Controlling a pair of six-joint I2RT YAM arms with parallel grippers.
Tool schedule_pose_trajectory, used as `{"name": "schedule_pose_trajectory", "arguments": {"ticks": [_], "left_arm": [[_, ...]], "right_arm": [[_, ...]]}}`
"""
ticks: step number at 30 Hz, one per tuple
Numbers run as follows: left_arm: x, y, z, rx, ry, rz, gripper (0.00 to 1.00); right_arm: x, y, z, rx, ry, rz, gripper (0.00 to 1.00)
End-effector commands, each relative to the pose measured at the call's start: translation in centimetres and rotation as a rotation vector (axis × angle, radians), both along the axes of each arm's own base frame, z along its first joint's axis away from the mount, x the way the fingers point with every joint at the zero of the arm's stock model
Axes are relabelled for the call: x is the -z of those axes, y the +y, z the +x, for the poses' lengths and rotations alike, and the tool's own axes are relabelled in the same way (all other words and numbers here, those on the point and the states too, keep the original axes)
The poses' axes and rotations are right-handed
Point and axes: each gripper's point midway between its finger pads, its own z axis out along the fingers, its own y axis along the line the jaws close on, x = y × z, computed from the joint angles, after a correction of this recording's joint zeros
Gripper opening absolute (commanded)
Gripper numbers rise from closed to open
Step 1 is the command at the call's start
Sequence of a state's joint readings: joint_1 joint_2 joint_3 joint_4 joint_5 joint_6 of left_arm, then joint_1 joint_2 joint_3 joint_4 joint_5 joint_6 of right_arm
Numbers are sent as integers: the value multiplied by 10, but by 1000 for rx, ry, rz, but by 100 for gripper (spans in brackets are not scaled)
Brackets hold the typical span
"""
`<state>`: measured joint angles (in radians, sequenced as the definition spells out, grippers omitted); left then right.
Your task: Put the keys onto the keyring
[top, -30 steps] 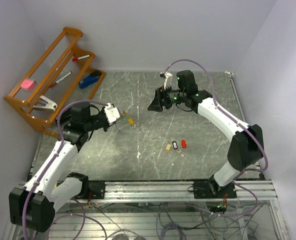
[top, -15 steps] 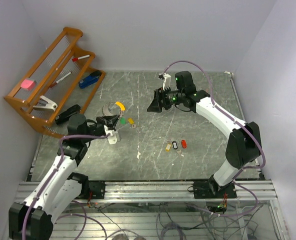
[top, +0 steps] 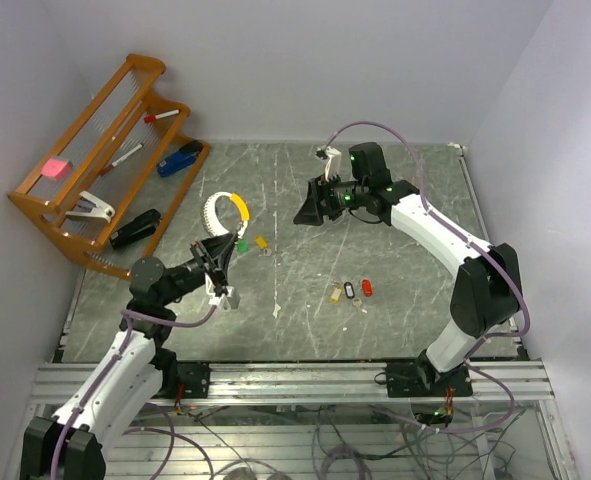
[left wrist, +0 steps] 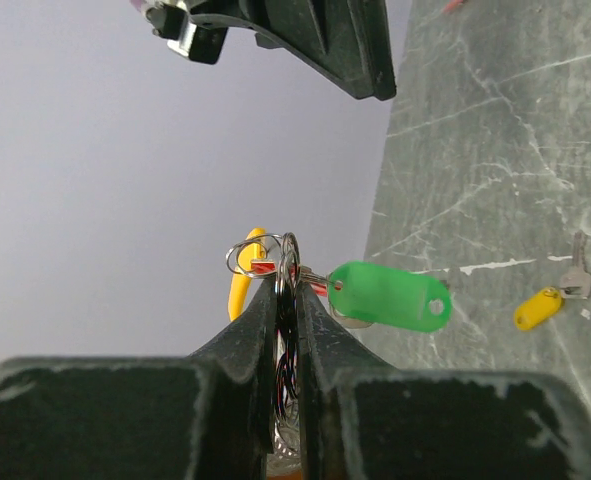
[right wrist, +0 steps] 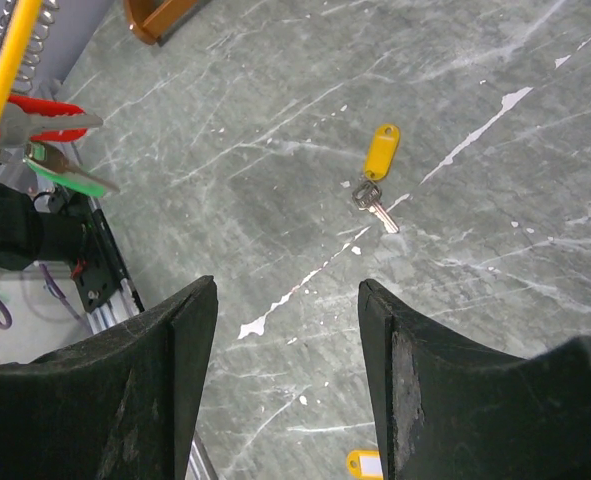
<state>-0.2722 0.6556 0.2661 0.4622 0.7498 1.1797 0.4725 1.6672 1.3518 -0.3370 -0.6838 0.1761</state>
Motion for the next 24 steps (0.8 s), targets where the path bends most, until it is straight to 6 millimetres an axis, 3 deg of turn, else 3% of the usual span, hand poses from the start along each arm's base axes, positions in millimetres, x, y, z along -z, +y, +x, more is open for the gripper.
{"name": "schedule_pose_trajectory", "arguments": {"ticks": [1,15,21,24], "left_arm": [[-43,-4,-10,34,-210,-46,7],[-45,-4,-12,39,-272,-45,7],[-42,0,-5,4,-253,-45,7],[-45,9,9,-71,-164,-106,7]], "right_arm": [[-4,1,6,1,-17,2,58],[-2,0,4,-9,-11,-7,60],[-3,1,1,-21,-4,-3,59],[4,3,-3,-34,-4,-16,54]]}}
